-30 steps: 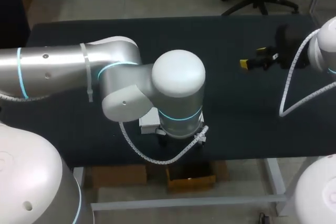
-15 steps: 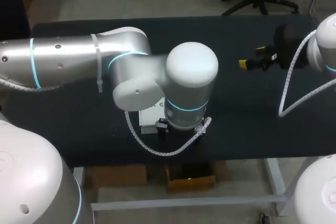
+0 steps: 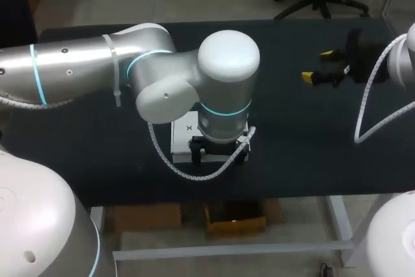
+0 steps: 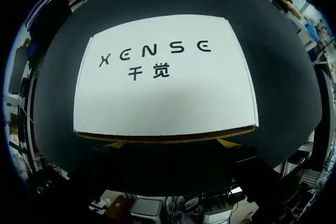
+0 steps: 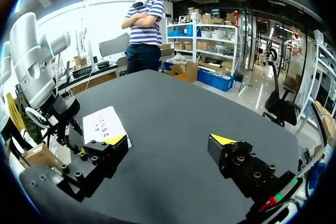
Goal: Assemble the packaging by folding the flat box into shape, placing the metal phone stand inside, and closing the box properly
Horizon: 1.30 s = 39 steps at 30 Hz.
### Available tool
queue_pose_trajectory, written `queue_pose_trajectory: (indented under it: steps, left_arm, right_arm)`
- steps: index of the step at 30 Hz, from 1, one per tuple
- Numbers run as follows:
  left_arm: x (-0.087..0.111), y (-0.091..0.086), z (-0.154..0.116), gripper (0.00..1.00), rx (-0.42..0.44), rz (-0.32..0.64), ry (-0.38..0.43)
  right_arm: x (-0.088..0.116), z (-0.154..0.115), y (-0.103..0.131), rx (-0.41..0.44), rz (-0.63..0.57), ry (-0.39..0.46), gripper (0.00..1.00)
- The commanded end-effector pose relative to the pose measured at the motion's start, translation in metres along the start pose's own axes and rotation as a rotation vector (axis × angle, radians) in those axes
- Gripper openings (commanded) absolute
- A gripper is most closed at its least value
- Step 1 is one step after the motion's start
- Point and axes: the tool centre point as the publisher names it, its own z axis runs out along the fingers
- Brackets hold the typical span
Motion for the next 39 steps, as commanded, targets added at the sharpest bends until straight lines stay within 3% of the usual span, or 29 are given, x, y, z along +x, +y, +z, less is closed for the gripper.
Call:
queue_pose_trajectory:
  steps: [1, 14, 39]
  left_arm:
    - [-0.005, -0.009, 0.003, 1.0, -0.016, -0.004, 0.012]
    - [-0.005, -0.043, 0.01, 1.0, -0.042, 0.003, 0.007]
    - [-0.02, -0.139, 0.029, 1.0, -0.07, -0.003, 0.035]
  right_arm:
    - [-0.004, 0.0, -0.003, -0.025, -0.002, 0.013, 1.0]
    - [-0.006, -0.001, -0.004, -0.023, -0.002, 0.011, 1.0]
    - [-0.006, -0.001, -0.004, -0.023, -0.002, 0.011, 1.0]
